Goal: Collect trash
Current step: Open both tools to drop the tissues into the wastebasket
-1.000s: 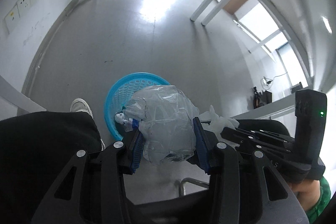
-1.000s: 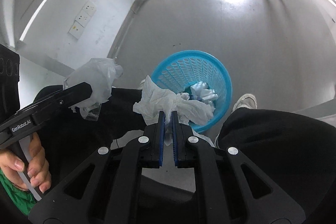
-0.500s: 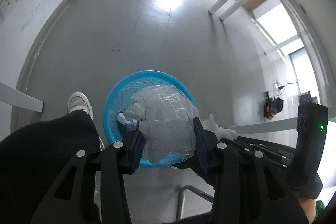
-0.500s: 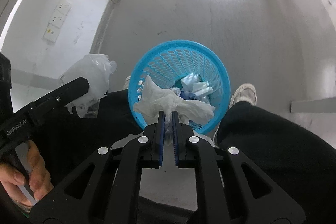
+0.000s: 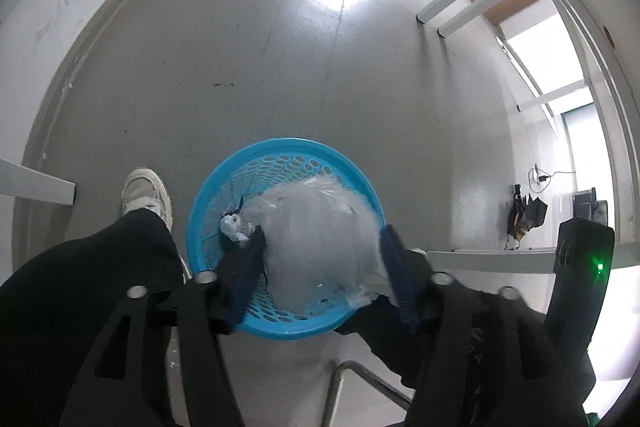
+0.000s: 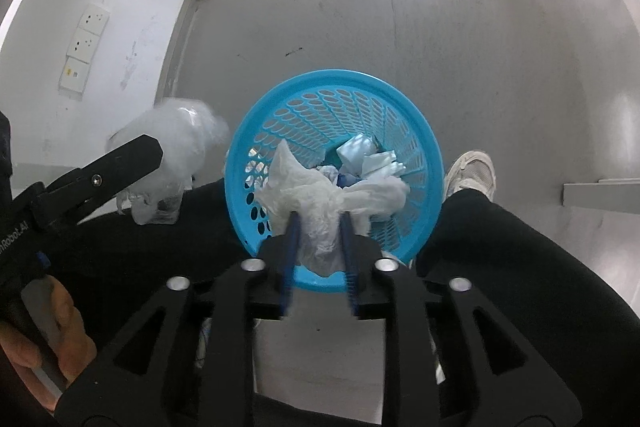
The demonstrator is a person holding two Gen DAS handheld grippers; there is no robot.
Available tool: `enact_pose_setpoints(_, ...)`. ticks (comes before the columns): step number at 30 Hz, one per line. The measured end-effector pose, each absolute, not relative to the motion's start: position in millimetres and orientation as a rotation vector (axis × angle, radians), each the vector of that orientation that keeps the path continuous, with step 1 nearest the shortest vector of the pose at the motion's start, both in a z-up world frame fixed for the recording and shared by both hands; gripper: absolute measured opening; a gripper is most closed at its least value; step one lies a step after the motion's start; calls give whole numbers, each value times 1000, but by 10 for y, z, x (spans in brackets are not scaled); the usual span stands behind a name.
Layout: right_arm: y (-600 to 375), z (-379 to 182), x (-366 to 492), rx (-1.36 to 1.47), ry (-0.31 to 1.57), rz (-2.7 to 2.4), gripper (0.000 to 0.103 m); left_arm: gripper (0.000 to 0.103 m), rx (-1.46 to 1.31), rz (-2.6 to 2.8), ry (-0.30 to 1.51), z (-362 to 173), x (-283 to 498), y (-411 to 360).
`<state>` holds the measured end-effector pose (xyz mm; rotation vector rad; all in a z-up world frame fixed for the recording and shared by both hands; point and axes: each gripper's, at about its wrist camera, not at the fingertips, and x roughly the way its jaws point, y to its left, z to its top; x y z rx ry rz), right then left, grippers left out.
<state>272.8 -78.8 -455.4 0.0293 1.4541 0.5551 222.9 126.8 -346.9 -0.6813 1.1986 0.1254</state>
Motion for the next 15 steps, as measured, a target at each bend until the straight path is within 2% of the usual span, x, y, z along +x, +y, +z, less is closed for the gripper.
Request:
enact_pose_setpoints(7,-784,-4526,2704,32,1443,564,36,67,-704,135,1176,-3409,2180,1291)
enact_pose_setpoints(15,-861,-4280,2577,-8,1385,567,40,70,-601,153,1197,-3278,2040,1219)
